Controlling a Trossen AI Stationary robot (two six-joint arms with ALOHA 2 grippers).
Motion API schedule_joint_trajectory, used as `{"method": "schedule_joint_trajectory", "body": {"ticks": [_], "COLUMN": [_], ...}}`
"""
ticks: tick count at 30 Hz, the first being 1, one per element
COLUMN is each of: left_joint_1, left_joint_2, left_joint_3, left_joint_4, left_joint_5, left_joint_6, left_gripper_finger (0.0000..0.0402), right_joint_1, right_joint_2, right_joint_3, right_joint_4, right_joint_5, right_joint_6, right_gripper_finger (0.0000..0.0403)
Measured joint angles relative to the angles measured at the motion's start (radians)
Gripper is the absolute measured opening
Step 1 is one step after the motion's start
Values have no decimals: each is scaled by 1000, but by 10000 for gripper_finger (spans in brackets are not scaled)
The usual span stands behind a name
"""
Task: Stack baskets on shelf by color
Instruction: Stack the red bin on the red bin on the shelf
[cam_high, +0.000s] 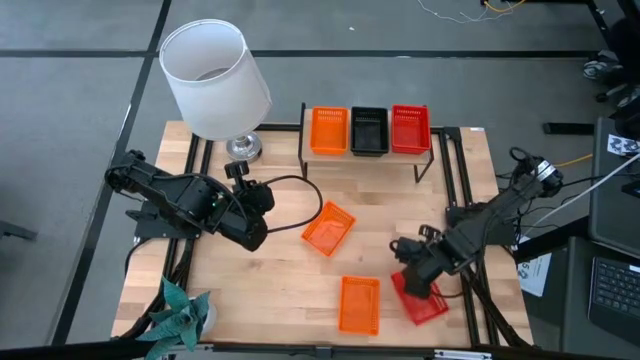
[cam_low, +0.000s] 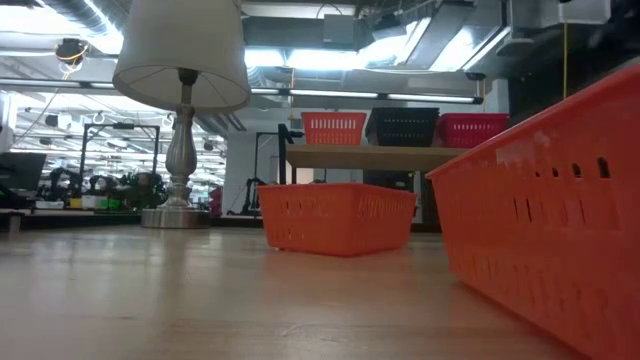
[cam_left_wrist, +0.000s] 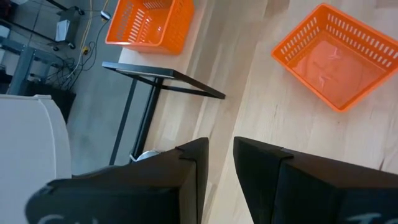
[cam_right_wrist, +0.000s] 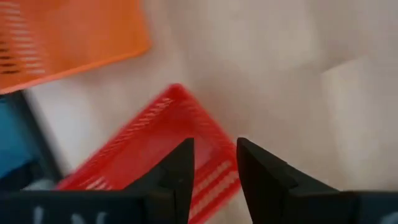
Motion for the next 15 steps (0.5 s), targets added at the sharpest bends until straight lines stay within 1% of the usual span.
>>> {"method": "schedule_joint_trajectory", "body": {"ticks": [5,7,9,11,13,15], "left_joint_1": [0,0,0,0,0,0], "left_joint_2": [0,0,0,-1,-1,-1], "left_joint_3": [0,0,0,0,0,0], "left_joint_4": [0,0,0,0,0,0], "left_joint_5": [0,0,0,0,0,0], "left_joint_6": [0,1,0,1,1,1], "left_gripper_finger": [69,69,69,69,69,69], "right_joint_1": [72,96,116,128,132,128], "right_joint_2": [27,54,83,118,152,184], "right_joint_3": [-2,-22,-66,-119,-171,-213], "right_joint_4": [59,91,163,259,341,394], "right_joint_5": [-150,-232,-321,-395,-412,-388], "right_joint_6": [155,192,225,224,216,199], "right_gripper_finger": [119,119,119,119,119,119]}}
